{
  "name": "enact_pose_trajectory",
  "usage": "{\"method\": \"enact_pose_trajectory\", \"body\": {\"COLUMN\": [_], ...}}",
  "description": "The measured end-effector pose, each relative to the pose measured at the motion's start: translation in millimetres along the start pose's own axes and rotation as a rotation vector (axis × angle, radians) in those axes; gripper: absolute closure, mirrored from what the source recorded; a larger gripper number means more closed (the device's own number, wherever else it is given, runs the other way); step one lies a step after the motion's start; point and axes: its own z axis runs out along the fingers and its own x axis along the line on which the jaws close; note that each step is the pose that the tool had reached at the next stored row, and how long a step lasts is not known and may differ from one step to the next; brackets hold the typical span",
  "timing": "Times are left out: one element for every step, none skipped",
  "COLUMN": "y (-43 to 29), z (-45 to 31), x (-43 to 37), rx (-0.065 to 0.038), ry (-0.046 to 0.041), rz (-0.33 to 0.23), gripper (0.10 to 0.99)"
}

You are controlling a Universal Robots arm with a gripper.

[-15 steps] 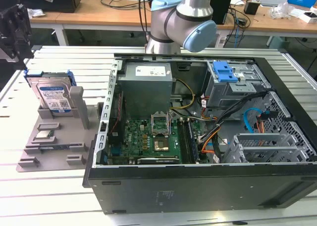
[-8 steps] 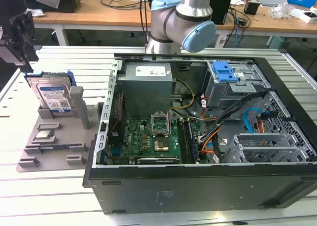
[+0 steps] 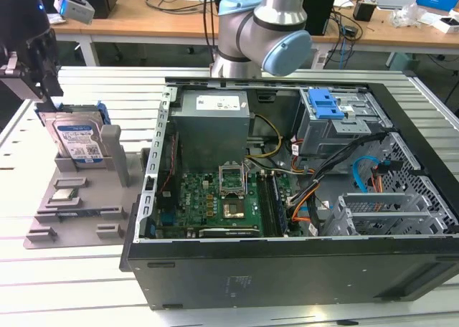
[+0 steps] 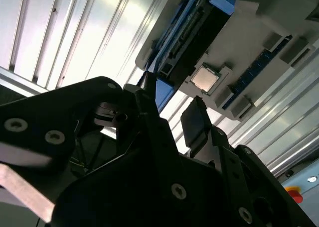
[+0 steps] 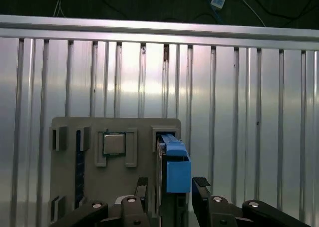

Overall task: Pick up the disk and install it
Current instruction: 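Pick up the disk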

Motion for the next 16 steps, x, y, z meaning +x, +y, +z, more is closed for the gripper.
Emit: {"method": "enact_pose_trajectory", "body": {"y": [-0.2,-0.3,-0.5,-0.7,-1.0,-1.1,-1.3,-1.4,-1.7,-2.0,-2.5,-3.0,-3.5,-4.3,-4.9,-5.3], "z": [2.1,3.7,6.7,9.5,13.6,15.0,17.1,18.9,20.7,22.4,24.0,25.3,26.8,29.4,31.1,32.3], "x": [-0.8,-1.5,-2.6,-3.0,-3.2,-3.2,-3.3,-3.3,-3.3,-3.3,-3.2,-3.2,-3.1,-3.1,-3.0,-3.0], "rx": [0.0,0.0,0.0,0.0,0.0,0.0,0.0,0.0,0.0,0.0,0.0,0.0,0.0,0.0,0.0,0.0], "ry": [0.0,0.0,-0.0001,-0.0001,-0.0001,0.0,0.0,0.0,0.0,0.0,-0.0001,0.0,0.0,0.0001,0.0001,0.0002], "rz": [0.0,0.0,0.0,0.0,0.0,0.0,0.0,0.0,0.0,0.0,0.0,0.0,0.0,0.0,0.0,0.0], "gripper": [0.608,0.608,0.608,0.608,0.608,0.608,0.608,0.608,0.608,0.608,0.608,0.608,0.608,0.608,0.608,0.608]}}
